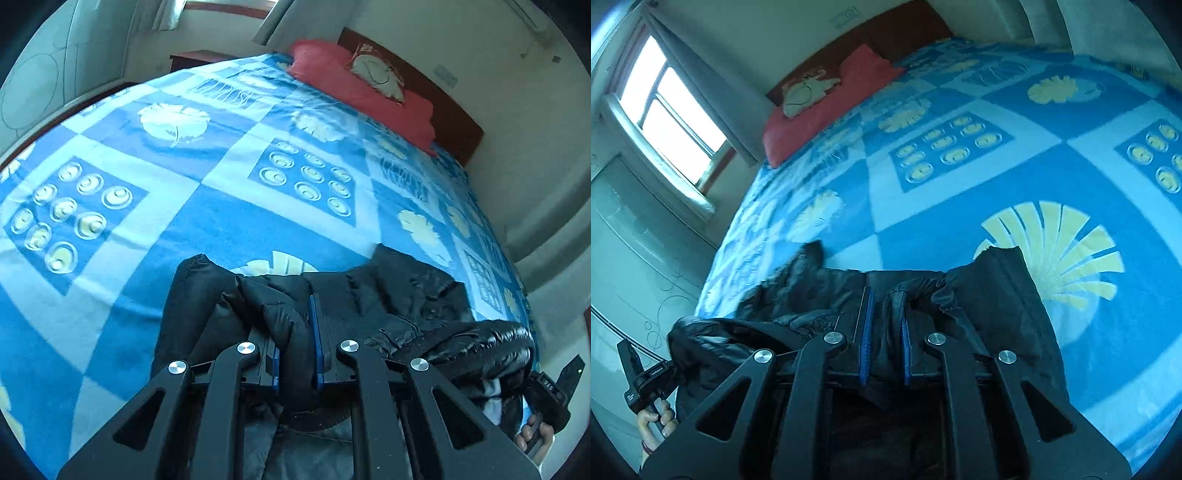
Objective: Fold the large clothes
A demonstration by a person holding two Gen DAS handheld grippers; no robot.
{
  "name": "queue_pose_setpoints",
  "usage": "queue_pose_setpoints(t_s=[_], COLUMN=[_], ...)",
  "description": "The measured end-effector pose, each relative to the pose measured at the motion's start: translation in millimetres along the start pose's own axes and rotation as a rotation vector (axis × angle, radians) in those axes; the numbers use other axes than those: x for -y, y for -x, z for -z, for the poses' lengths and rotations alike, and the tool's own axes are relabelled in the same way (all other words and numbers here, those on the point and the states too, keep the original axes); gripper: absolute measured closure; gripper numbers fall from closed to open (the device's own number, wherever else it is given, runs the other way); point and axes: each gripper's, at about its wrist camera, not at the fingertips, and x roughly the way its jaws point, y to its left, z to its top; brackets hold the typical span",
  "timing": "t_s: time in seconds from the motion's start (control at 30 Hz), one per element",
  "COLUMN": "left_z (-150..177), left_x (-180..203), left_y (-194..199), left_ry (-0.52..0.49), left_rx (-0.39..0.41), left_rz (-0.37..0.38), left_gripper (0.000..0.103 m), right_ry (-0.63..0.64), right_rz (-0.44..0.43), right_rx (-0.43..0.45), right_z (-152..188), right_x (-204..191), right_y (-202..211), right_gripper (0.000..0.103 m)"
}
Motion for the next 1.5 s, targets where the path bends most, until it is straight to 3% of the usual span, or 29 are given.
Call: queue_pose_setpoints(t_s=[0.17,0.33,0.47,0.5,0.53,0.57,0.6,0.67,0.73,0.83,0.93,1.0,1.07,1.2,1.3,1.5], left_z=[7.7,2.1,-7.9,-10.0,-11.8,-14.1,-15.6,-17.5,-18.4,-9.4,8.1,17.4,22.8,30.5,33.2,43.3], left_x=[-1.9,-9.6,-18.3,-20.9,-22.1,-24.1,-28.1,-34.2,-32.9,-7.3,34.7,55.3,68.0,83.5,70.8,60.3], left_y=[-10.2,-3.8,18.1,24.9,30.1,36.4,49.1,69.1,74.1,78.3,73.6,62.2,50.1,10.1,-19.3,-37.9], left_ry=[-0.021,0.02,0.074,0.087,0.097,0.111,0.119,0.108,0.086,-0.075,-0.261,-0.307,-0.318,-0.347,-0.319,-0.322], left_rx=[0.016,0.006,0.011,0.019,0.028,0.047,0.102,0.186,0.178,0.171,0.186,0.156,0.132,0.096,0.027,0.042], left_rz=[-0.008,0.07,0.235,0.286,0.314,0.334,0.321,0.288,0.218,0.143,0.074,0.072,0.072,-0.063,-0.159,-0.179], left_gripper=[0.088,0.084,0.062,0.053,0.047,0.035,0.027,0.026,0.026,0.026,0.026,0.026,0.026,0.026,0.026,0.025], right_ry=[-0.014,-0.049,-0.086,-0.089,-0.087,-0.082,-0.089,-0.111,-0.078,0.061,0.181,0.247,0.299,0.359,0.38,0.358], right_rz=[-0.015,-0.084,-0.151,-0.136,-0.118,-0.121,-0.118,-0.094,-0.073,0.0,0.015,0.044,0.065,0.116,0.195,0.191], right_rx=[-0.009,-0.008,0.042,0.057,0.079,0.11,0.129,0.136,0.141,0.122,0.075,0.06,0.038,-0.009,-0.058,-0.052], right_z=[2.2,-2.0,-5.3,-5.9,-6.7,-8.0,-9.4,-10.4,-8.9,-2.0,6.3,12.0,17.6,27.5,35.0,47.0], right_x=[6.7,11.9,19.8,20.5,21.7,24.1,26.6,30.8,24.0,-11.0,-49.2,-69.2,-87.0,-106.4,-103.9,-88.7], right_y=[-14.2,-3.8,18.2,22.8,29.0,37.3,43.5,51.6,56.3,54.9,36.3,21.8,4.1,-28.5,-53.1,-71.6], right_gripper=[0.09,0.078,0.052,0.043,0.039,0.036,0.036,0.036,0.036,0.053,0.054,0.054,0.054,0.053,0.053,0.052])
